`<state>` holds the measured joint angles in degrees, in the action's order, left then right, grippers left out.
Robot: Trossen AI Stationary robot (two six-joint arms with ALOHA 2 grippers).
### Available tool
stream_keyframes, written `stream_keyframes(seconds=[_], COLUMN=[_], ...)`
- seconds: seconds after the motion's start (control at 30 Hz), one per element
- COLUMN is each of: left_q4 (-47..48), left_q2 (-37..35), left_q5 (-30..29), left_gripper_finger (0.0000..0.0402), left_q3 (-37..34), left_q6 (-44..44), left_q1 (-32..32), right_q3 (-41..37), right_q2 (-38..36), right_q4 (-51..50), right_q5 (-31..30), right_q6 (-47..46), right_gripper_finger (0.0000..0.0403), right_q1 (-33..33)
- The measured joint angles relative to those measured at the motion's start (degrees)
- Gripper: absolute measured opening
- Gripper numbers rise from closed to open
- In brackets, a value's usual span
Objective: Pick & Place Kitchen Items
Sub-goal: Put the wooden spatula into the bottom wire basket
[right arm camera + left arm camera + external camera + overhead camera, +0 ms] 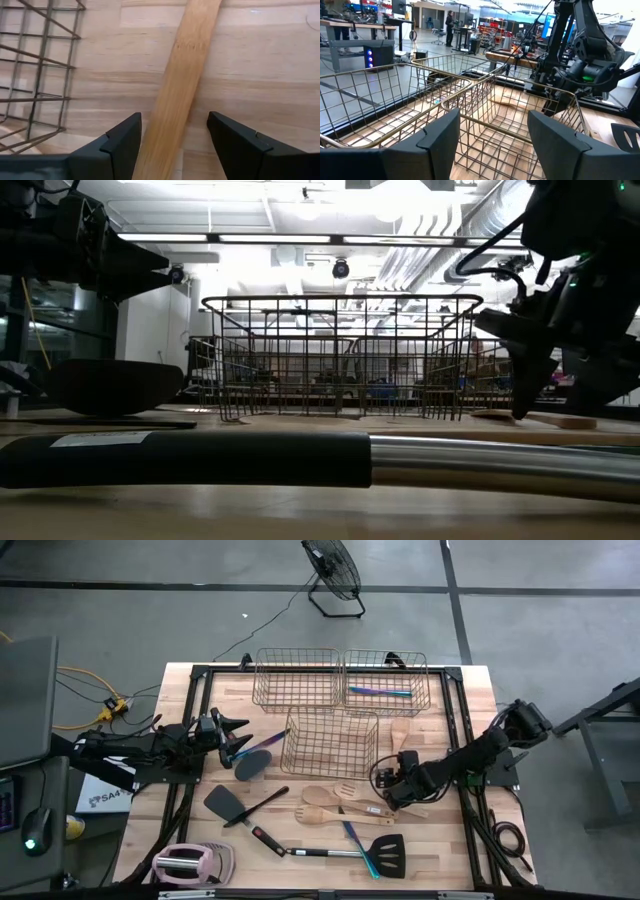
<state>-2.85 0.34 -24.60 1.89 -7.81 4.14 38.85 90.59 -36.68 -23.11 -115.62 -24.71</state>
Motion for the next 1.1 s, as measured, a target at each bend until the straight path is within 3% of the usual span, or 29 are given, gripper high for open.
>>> stream_keyframes(seconds=[0.27,0.7,1.1], left_q4=[0.0,0.0,0.0], left_q2=[0.0,0.0,0.0], left_q5=[0.0,0.0,0.0], left_gripper_finger=[0.0230,0.0230,0.0230], left_q3=[0.0,0.0,0.0], left_q6=[0.0,0.0,0.0], left_q1=[0.0,0.0,0.0], right_q3=[-0.1,-0.3,-0.2], right_q2=[0.0,0.1,0.1], right_q4=[-0.6,-1.2,-1.8], right_q5=[1.3,2.4,3.4], right_q6=[0.0,0.1,0.3], right_gripper_finger=[0.0218,0.0099,0.0106], right_q1=[0.0,0.0,0.0])
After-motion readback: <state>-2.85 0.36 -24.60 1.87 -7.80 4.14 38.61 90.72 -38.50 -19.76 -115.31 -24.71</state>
